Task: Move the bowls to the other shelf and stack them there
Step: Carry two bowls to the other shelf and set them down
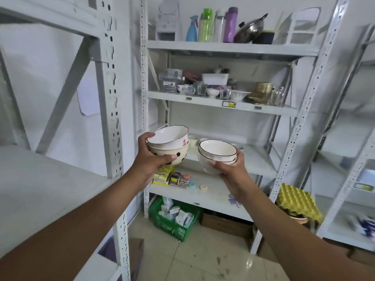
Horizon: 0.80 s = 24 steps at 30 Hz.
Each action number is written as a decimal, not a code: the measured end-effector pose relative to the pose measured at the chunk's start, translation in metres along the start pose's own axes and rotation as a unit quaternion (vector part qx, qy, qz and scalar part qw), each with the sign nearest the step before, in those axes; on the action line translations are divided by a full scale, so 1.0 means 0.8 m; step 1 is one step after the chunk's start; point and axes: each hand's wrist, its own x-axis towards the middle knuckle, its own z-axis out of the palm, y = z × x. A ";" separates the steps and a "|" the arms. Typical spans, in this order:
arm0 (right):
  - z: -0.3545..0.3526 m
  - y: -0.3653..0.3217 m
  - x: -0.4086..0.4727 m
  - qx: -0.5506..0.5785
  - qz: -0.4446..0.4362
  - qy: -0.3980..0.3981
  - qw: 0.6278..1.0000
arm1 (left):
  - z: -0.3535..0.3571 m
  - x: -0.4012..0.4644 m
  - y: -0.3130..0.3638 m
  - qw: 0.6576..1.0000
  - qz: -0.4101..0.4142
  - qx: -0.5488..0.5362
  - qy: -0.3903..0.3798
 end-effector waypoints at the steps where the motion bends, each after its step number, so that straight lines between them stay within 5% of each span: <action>1: -0.009 0.003 0.011 -0.008 0.001 0.003 1.000 | 0.004 0.011 -0.008 1.000 -0.001 0.000 0.000; 24: -0.115 0.059 0.259 -0.006 -0.021 -0.003 1.000 | 0.069 0.260 -0.143 0.998 -0.034 0.026 0.050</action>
